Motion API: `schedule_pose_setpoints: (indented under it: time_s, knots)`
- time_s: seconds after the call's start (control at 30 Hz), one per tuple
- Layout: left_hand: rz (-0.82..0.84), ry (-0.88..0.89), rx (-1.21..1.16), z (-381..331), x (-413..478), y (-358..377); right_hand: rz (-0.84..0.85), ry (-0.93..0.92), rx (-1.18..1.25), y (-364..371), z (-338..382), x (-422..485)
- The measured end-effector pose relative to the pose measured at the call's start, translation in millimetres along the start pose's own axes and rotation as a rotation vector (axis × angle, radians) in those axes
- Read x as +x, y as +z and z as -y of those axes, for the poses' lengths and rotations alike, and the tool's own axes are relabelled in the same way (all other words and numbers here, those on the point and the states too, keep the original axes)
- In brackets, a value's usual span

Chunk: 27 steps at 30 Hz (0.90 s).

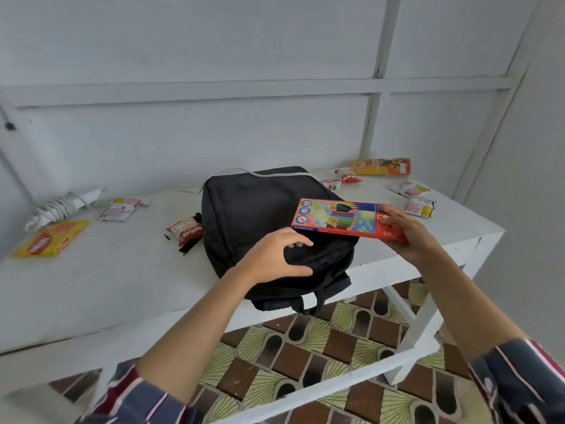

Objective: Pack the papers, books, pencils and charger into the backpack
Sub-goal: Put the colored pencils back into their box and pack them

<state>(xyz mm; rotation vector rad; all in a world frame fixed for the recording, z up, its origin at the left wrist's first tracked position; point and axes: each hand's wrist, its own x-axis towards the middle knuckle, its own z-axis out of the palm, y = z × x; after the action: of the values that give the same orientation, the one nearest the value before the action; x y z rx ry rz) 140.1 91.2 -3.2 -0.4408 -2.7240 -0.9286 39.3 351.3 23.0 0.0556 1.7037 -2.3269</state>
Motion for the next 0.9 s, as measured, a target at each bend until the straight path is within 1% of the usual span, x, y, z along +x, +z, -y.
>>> schedule_pose_setpoints:
  time_s: [0.07,0.1,0.13,0.17,0.23,0.33,0.37,0.4,0.43,0.47,0.53,0.63,0.7,0.77,0.83,0.9]
  knots:
    - [0.136,-0.114,0.06,-2.7,0.6,3.1,0.011,0.015,0.019,-13.9,6.6,5.5]
    - [0.148,-0.156,0.088,-3.1,0.5,4.1,0.015,0.024,0.029,-19.5,8.7,7.7]
    - [0.119,-0.186,0.107,-3.7,0.4,4.0,0.021,0.037,0.039,-23.9,10.5,9.1]
    - [0.049,-0.196,0.127,-4.4,0.9,3.0,0.031,0.051,0.054,-27.3,11.6,10.1]
    - [-0.177,-0.159,0.227,-9.0,3.0,-0.8,0.063,0.074,0.086,-32.5,13.1,12.2]
    - [-0.528,-0.056,0.553,-10.2,10.7,-5.8,0.114,0.081,0.17,-36.5,17.3,15.1]
    - [-0.61,-0.043,0.669,-9.9,13.2,-6.9,0.125,0.08,0.212,-38.0,19.5,16.5]
    - [-0.655,-0.043,0.767,-10.6,16.3,-7.5,0.143,0.078,0.249,-39.3,22.1,16.8]
    - [-0.661,-0.041,0.823,-10.4,19.6,-7.2,0.159,0.079,0.282,-41.1,24.1,17.4]
    - [-0.639,-0.045,0.848,-9.8,22.7,-6.2,0.171,0.081,0.309,-42.9,26.3,17.9]
    - [-0.556,-0.117,0.852,-8.4,29.2,-3.1,0.199,0.083,0.335,-45.9,28.9,17.9]
    - [-0.427,-0.247,0.8,-3.8,35.5,0.3,0.233,0.101,0.274,-47.5,30.0,17.2]
    - [-0.278,-0.254,0.735,1.9,34.9,-1.0,0.264,0.126,0.221,-46.9,26.5,18.8]
    - [-0.09,-0.242,0.699,6.0,30.9,-4.6,0.294,0.145,0.141,-44.8,20.0,21.3]
    - [0.102,-0.274,0.655,7.8,26.4,-9.2,0.326,0.152,0.06,-41.8,11.9,24.0]
    - [0.185,-0.295,0.669,13.5,22.8,-11.6,0.376,0.164,-0.007,-38.4,4.2,27.0]
